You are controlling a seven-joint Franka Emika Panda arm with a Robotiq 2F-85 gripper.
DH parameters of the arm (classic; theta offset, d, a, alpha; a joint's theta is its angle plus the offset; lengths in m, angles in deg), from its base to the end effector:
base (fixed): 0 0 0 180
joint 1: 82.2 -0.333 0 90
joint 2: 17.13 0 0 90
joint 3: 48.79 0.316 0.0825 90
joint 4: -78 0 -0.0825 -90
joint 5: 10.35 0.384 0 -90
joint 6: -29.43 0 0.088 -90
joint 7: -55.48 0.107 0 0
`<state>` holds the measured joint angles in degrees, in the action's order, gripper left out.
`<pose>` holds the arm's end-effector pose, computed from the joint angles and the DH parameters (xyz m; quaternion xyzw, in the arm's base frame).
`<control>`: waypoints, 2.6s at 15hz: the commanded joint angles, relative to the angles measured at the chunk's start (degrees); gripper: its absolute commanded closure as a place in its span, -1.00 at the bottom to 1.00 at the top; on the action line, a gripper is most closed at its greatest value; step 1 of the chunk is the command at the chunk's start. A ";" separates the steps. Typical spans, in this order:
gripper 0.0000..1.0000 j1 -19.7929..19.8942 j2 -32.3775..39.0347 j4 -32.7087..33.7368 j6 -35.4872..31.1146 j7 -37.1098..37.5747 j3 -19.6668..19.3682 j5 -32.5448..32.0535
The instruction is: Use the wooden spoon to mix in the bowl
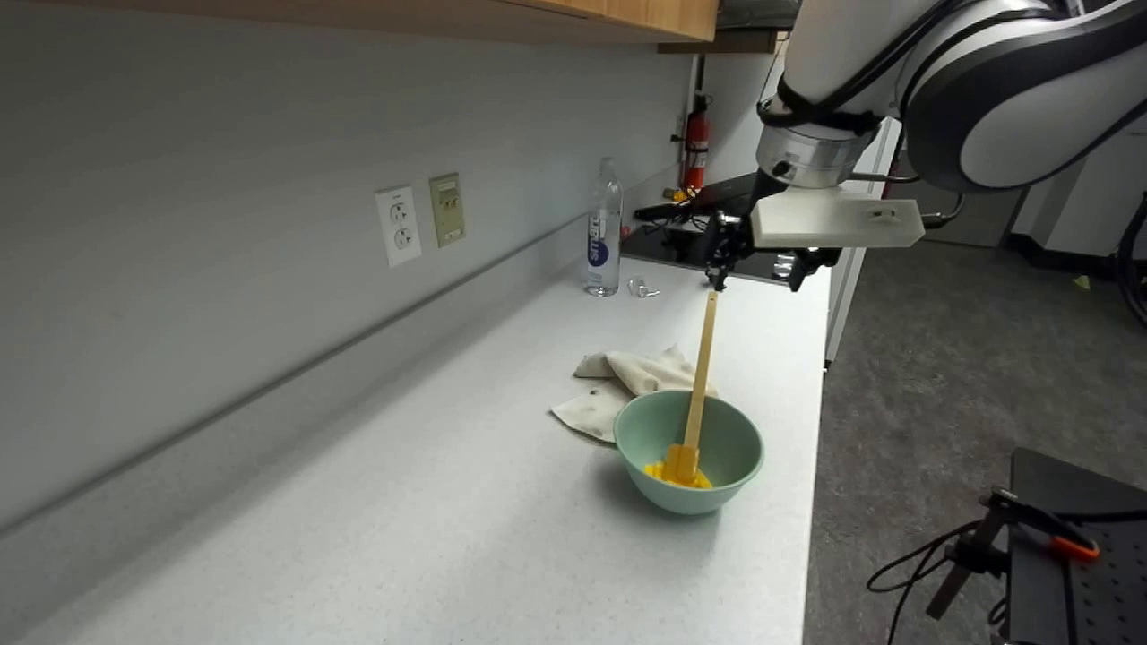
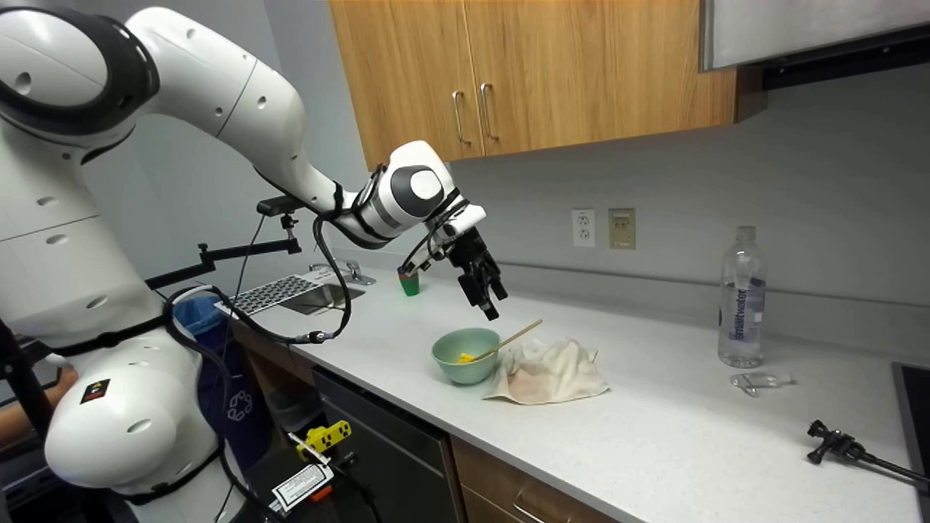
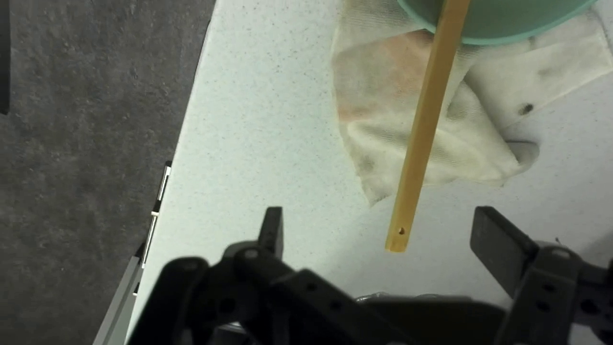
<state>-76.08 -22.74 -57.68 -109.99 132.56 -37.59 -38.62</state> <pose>0.5008 0.0436 0.3796 0.8820 -0.4277 0.1775 0.0873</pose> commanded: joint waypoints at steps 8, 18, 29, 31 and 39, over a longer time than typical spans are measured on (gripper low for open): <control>-1.00 -4.39 6.36 4.05 0.11 3.04 -5.35 -1.07; -1.00 -6.42 11.14 7.25 -1.99 5.78 -8.33 -5.94; -1.00 -8.68 15.51 10.16 -3.66 5.99 -11.77 -3.59; -1.00 -8.81 15.82 10.41 -3.67 6.06 -11.90 -3.58; -0.46 -8.87 15.64 9.63 -4.50 4.97 -12.16 -3.81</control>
<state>-83.49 -6.83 -47.83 -113.60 138.72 -48.23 -42.76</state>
